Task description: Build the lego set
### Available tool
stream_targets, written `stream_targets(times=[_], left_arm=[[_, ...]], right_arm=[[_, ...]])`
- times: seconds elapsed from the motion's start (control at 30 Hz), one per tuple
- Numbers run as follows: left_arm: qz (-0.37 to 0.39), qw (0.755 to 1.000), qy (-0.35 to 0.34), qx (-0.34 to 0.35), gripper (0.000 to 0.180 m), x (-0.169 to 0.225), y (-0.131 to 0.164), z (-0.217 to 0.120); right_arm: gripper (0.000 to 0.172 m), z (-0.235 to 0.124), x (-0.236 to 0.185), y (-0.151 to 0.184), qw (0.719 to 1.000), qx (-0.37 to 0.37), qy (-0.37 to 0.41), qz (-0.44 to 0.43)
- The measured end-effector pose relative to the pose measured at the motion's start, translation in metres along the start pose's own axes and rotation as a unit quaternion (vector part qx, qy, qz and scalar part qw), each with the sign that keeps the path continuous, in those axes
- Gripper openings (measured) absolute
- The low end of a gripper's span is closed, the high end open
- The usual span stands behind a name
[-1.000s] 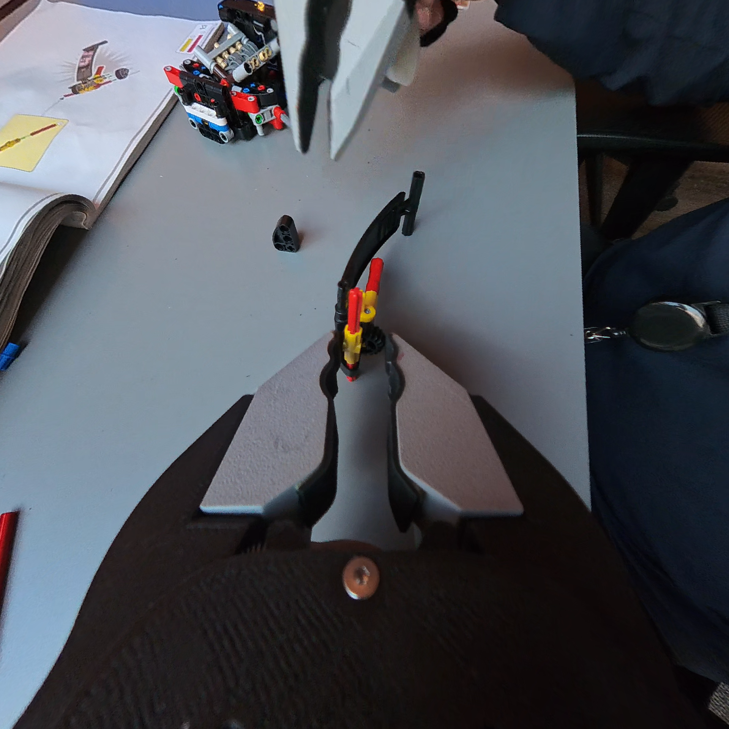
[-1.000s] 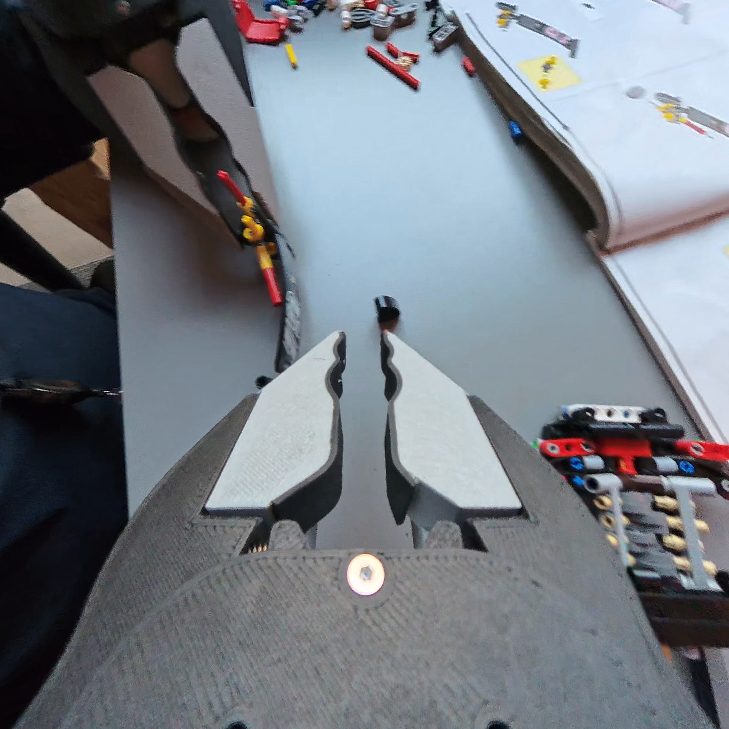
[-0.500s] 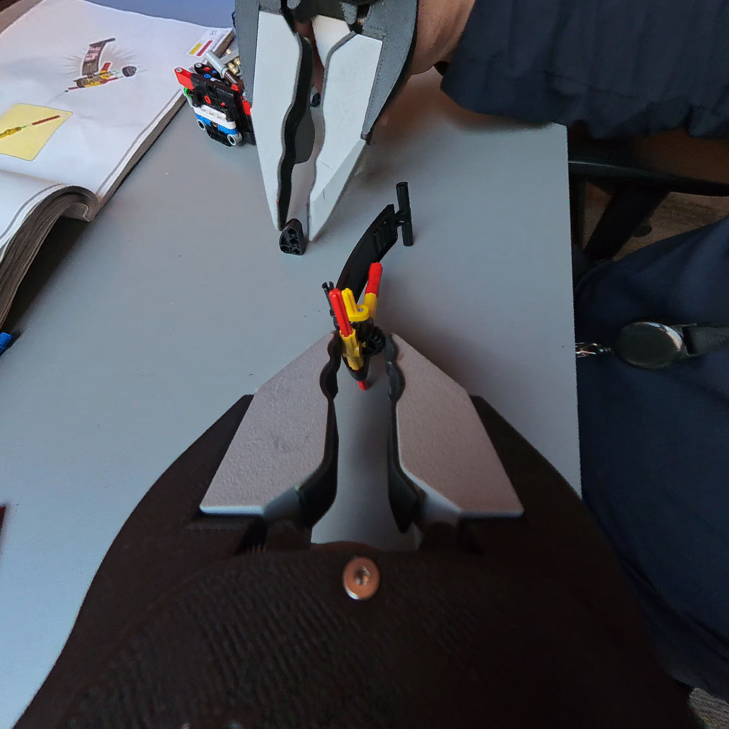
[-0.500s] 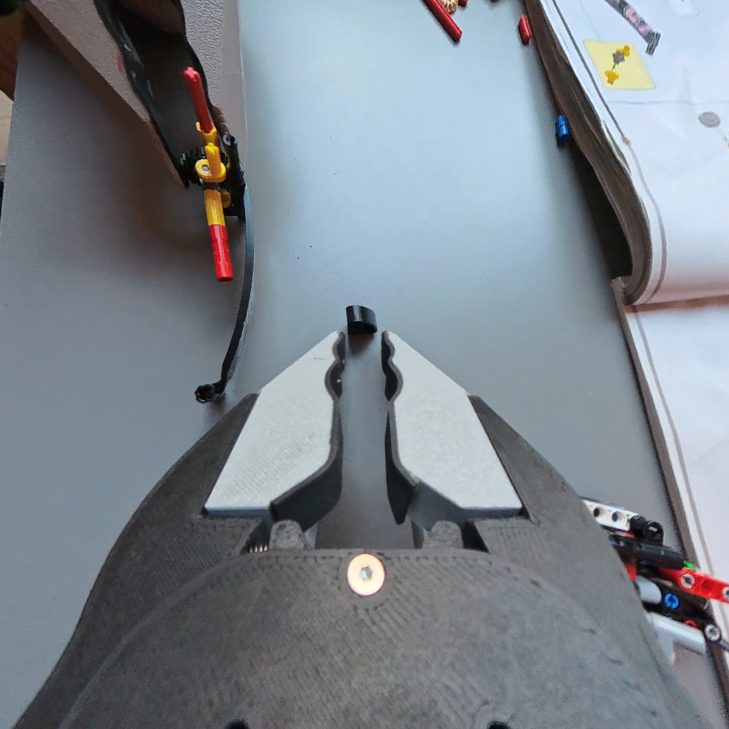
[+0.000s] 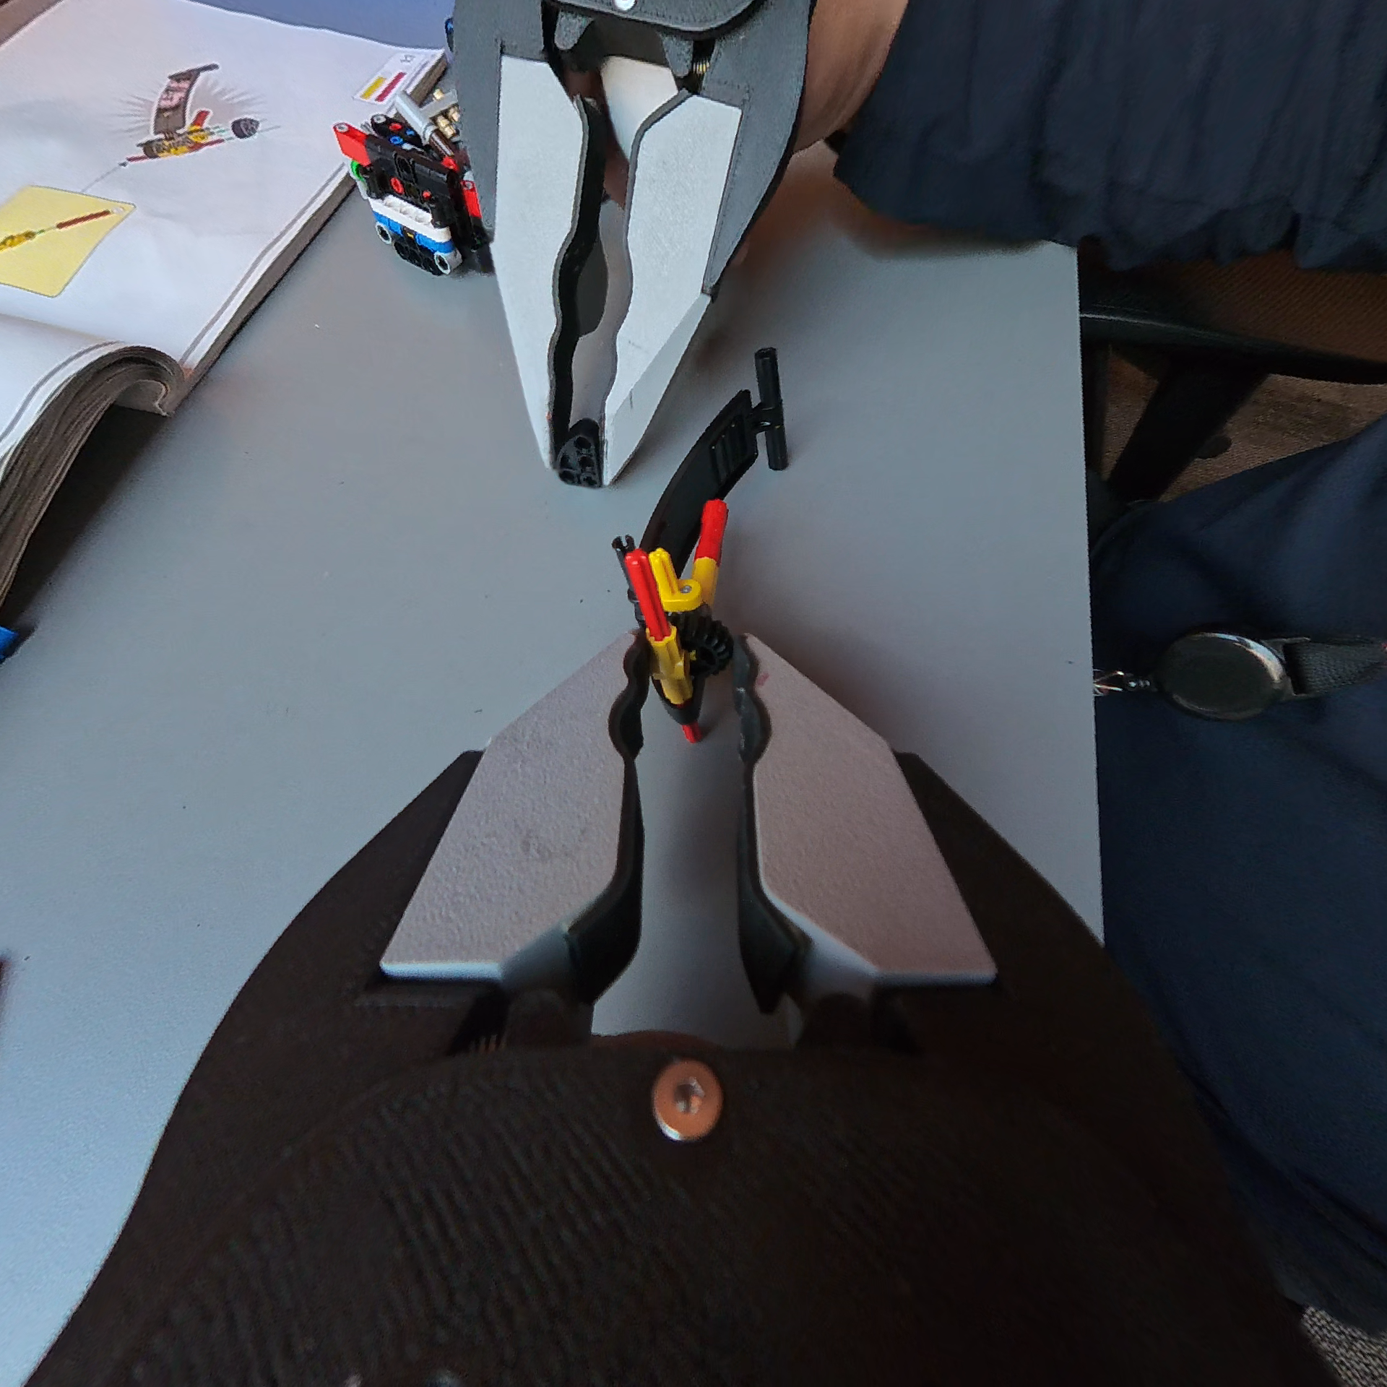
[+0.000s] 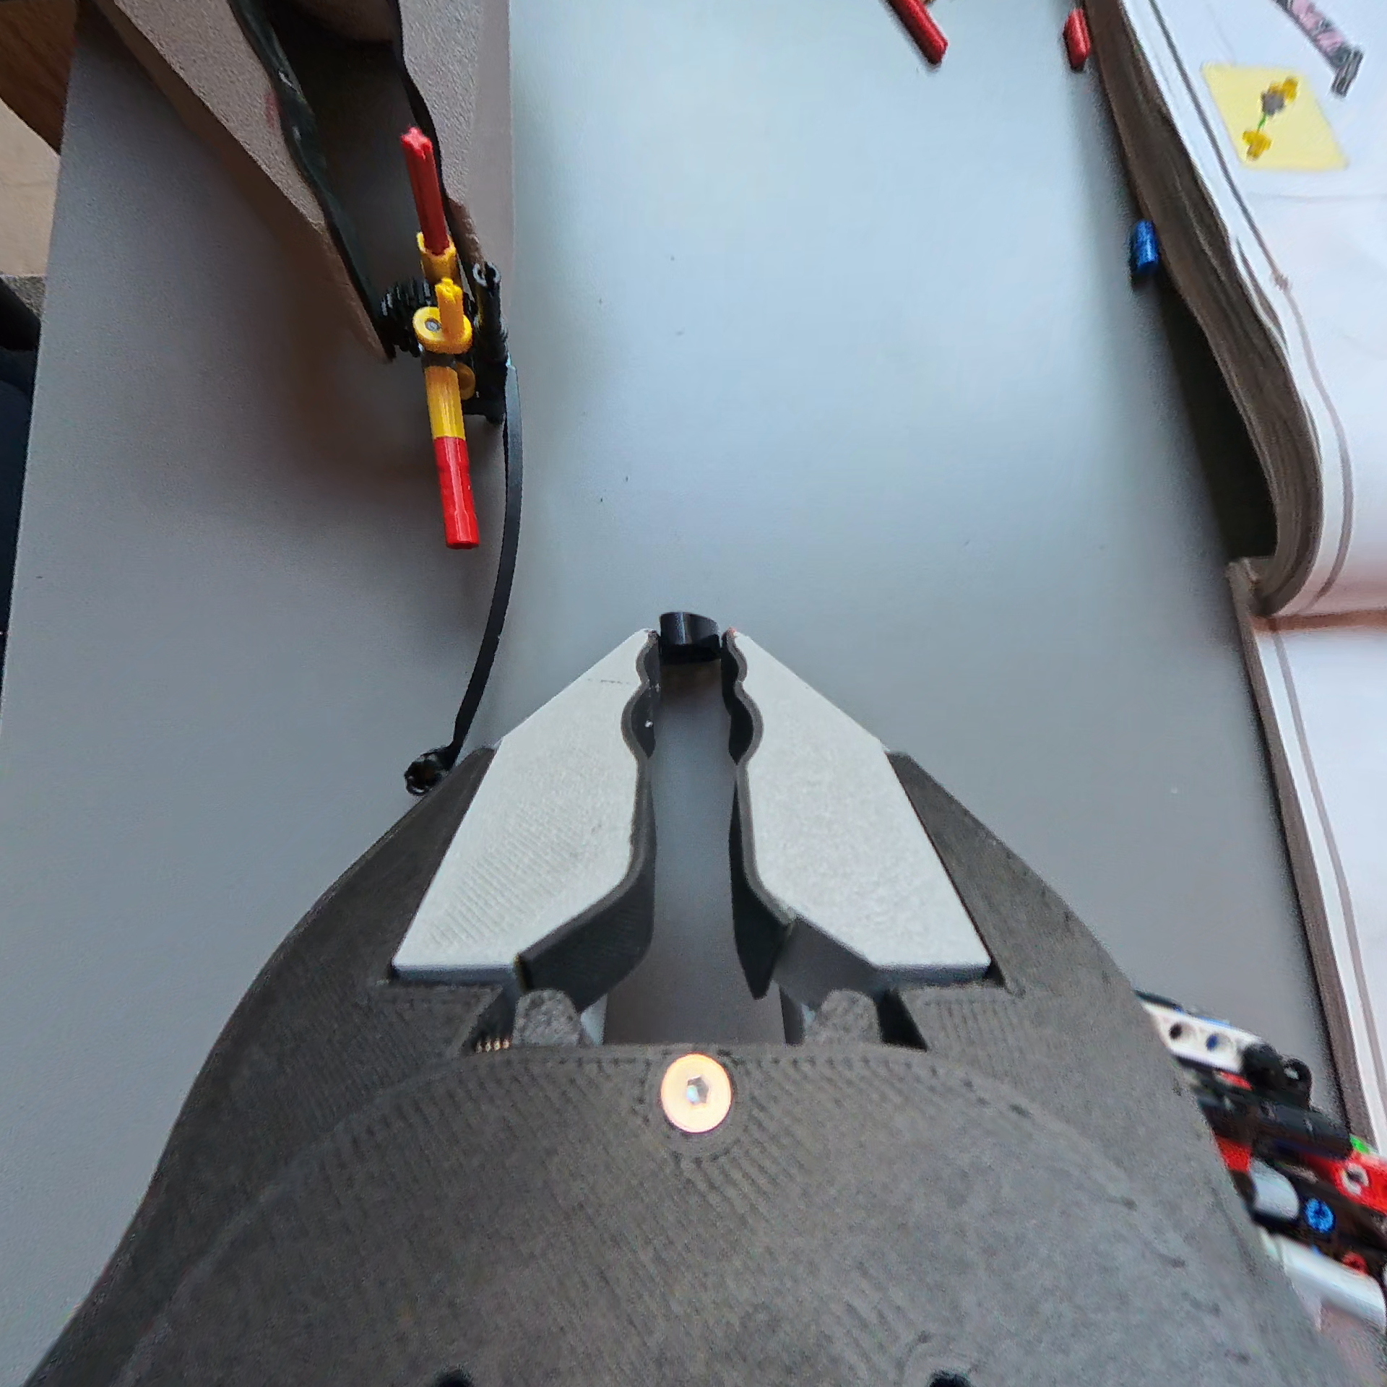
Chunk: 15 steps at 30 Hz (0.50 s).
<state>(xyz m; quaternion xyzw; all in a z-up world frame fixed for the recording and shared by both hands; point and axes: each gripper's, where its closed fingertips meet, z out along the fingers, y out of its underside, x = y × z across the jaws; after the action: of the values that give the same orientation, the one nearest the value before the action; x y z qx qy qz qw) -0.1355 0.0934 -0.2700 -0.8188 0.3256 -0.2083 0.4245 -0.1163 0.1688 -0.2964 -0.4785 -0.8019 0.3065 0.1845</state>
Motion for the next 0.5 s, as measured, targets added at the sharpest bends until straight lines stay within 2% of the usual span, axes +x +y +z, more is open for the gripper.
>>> stream_targets(times=[0.13, 0.33, 0.4, 0.5], left_arm=[[0.000, 1.000, -0.001, 0.000, 0.019, 0.000, 0.000, 0.000], [0.001, 1.000, 0.000, 0.000, 0.019, 0.000, 0.000, 0.000], [0.002, 1.000, -0.001, 0.000, 0.019, 0.000, 0.000, 0.000], [0.005, 1.000, -0.002, -0.001, 0.019, 0.001, 0.000, 0.000]], right_arm=[[0.013, -0.011, -0.002, 0.009, 0.997, -0.072, 0.016, 0.021], [0.013, -0.033, -0.003, 0.039, 0.959, -0.279, 0.047, 0.003], [0.013, -0.030, -0.003, 0.039, 0.949, -0.311, 0.047, -0.002], [0.014, -0.020, -0.002, 0.029, 0.949, -0.313, 0.038, -0.003]])
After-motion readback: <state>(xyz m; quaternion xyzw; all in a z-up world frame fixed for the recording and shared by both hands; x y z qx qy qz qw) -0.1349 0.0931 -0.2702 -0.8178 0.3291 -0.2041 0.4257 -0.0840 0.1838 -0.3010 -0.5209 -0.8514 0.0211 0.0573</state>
